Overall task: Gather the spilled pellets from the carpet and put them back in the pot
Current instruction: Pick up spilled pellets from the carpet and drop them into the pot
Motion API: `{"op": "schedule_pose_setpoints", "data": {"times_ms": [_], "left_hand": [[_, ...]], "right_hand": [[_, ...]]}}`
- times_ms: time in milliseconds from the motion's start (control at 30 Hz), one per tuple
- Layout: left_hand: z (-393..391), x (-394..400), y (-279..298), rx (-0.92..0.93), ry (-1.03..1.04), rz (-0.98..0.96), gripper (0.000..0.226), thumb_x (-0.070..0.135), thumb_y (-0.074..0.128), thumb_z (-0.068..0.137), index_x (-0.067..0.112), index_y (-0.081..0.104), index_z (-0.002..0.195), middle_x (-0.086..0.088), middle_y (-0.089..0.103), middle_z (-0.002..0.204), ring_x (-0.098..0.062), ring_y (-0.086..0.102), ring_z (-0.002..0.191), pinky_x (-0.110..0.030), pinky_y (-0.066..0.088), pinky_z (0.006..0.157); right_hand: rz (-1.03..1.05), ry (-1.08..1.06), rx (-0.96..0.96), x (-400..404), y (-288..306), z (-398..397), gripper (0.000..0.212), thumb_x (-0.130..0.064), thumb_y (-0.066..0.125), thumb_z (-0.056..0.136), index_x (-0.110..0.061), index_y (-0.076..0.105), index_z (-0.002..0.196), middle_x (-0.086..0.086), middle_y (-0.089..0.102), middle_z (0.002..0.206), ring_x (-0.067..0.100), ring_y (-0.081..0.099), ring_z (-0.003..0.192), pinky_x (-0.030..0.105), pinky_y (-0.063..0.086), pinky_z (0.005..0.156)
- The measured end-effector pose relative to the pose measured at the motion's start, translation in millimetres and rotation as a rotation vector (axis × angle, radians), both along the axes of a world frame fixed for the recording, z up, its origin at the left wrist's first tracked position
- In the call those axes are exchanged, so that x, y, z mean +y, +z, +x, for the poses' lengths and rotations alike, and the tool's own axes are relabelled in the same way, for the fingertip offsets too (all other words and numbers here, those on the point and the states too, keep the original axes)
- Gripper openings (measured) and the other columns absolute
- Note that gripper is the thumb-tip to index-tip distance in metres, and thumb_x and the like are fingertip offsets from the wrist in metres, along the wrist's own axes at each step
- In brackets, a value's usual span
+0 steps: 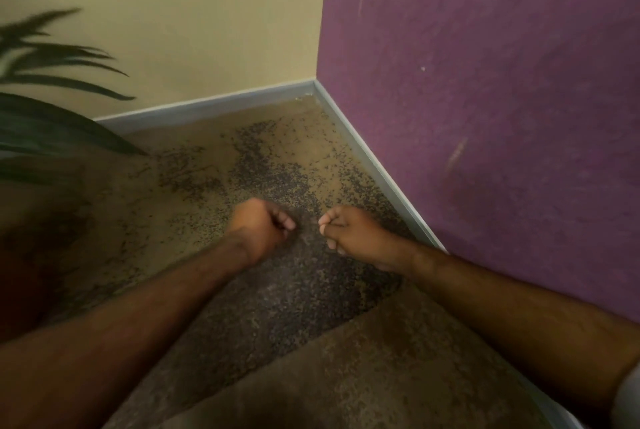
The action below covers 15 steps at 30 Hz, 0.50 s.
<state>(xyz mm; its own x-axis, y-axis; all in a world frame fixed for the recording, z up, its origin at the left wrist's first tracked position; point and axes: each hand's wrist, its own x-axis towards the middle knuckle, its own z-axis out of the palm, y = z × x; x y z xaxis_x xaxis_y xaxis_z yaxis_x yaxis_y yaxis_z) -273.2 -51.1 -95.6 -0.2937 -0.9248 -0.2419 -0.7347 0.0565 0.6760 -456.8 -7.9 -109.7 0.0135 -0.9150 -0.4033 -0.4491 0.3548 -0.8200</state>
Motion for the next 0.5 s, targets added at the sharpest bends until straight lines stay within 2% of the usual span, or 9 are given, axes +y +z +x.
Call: {"op": "schedule_pose_setpoints", "data": {"times_ms": [67, 167, 300, 400, 500], "left_hand": [[32, 0, 22, 0.026, 0.029, -0.038, 0.014, -0.003, 0.071, 0.077, 0.01, 0.076, 0.079, 0.003, 0.07, 0.08, 0.005, 0.059, 0.064, -0.001, 0.039, 0.059], [85, 11, 56, 0.029, 0.054, -0.08, 0.01, -0.001, 0.075, 0.075, 0.009, 0.075, 0.076, 0.001, 0.072, 0.079, 0.003, 0.062, 0.065, -0.007, 0.043, 0.064], [157, 39, 86, 0.005, 0.102, -0.081, 0.007, 0.0, 0.077, 0.073, 0.007, 0.076, 0.074, 0.006, 0.071, 0.074, 0.018, 0.057, 0.057, 0.004, 0.039, 0.061], [199, 63, 96, -0.023, 0.187, -0.07, 0.015, 0.005, 0.079, 0.073, 0.02, 0.076, 0.072, 0.011, 0.072, 0.07, 0.014, 0.059, 0.056, 0.0, 0.042, 0.059], [229, 83, 103, 0.036, 0.292, -0.124, 0.017, 0.003, 0.079, 0.072, 0.02, 0.075, 0.071, 0.016, 0.068, 0.065, 0.009, 0.062, 0.056, 0.0, 0.042, 0.05]], "right_hand": [[-0.007, 0.036, -0.033, -2, 15, 20, 0.006, -0.014, 0.052, 0.093, -0.013, 0.055, 0.098, 0.0, 0.06, 0.066, 0.009, 0.051, 0.054, 0.023, 0.042, 0.051], [-0.024, 0.137, -0.082, -2, 37, 54, 0.005, -0.013, 0.051, 0.093, -0.012, 0.055, 0.097, 0.0, 0.059, 0.063, 0.008, 0.049, 0.051, 0.022, 0.042, 0.049], [0.002, 0.264, -0.106, 3, 64, 98, 0.005, -0.01, 0.05, 0.094, -0.009, 0.053, 0.098, 0.001, 0.056, 0.062, 0.009, 0.046, 0.048, 0.023, 0.039, 0.048], [0.036, 0.357, -0.062, 5, 91, 127, 0.008, -0.01, 0.05, 0.093, -0.008, 0.054, 0.1, 0.001, 0.057, 0.062, 0.01, 0.045, 0.048, 0.022, 0.036, 0.046], [0.074, 0.443, -0.049, -1, 121, 161, 0.006, -0.01, 0.048, 0.094, -0.013, 0.053, 0.095, 0.001, 0.056, 0.063, 0.009, 0.045, 0.047, 0.019, 0.033, 0.039]]}}
